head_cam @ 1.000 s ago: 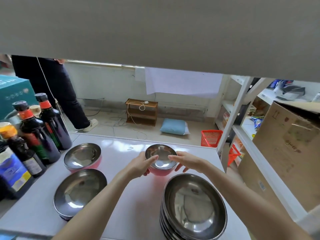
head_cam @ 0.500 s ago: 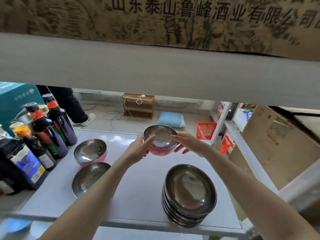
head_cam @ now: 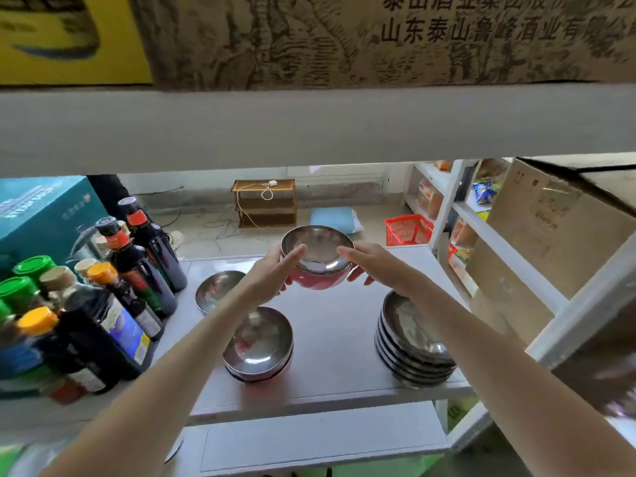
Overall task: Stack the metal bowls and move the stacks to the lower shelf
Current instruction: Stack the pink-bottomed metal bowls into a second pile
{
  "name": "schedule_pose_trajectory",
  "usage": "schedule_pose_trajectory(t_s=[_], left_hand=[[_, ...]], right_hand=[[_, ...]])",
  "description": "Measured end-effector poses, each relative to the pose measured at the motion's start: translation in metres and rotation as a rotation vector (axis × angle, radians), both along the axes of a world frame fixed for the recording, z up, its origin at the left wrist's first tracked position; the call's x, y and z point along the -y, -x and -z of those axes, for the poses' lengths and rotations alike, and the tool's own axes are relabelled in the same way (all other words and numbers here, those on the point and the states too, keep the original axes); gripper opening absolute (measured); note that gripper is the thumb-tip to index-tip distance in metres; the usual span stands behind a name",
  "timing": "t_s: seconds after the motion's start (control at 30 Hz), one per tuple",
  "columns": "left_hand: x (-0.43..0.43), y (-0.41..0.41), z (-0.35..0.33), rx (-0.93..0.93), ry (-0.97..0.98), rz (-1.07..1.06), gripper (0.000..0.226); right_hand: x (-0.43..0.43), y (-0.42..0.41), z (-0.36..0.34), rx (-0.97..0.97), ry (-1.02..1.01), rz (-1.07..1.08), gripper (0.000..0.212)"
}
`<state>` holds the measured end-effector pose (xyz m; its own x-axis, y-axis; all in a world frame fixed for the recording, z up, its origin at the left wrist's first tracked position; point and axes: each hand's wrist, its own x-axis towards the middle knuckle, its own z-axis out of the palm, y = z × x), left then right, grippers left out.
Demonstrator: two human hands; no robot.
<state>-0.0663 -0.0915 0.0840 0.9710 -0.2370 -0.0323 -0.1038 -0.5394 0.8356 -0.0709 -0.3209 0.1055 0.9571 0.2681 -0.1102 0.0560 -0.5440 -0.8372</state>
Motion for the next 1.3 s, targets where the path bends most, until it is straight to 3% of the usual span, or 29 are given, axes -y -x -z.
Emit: schedule_pose_trajectory(t_s=[0.43,0.67,1.03,1.3], left_hand=[[-0.089,0.045,0.016,-0.033,-0.047,0.008,0.07],[-0.12,0.059,0.032,-0.032,-0.103,0.062,0.046],[-0.127,0.068,0.07,0.034,-0.206,0.143,0.064],[-0.125,0.064,0.084,-0.016,-0.207,0.148,0.082]], right_hand=[[-0.093,0.062,0.03,0.052,-0.027,0.097,0.034],[-0.125,0.085,0.055,0.044,0.059,0.188,0.038],[-0.137,0.108,0.082,0.003,0.113,0.296,0.035],[-0.136,0.102,0.096,-0.024,0.153,0.296,0.036]])
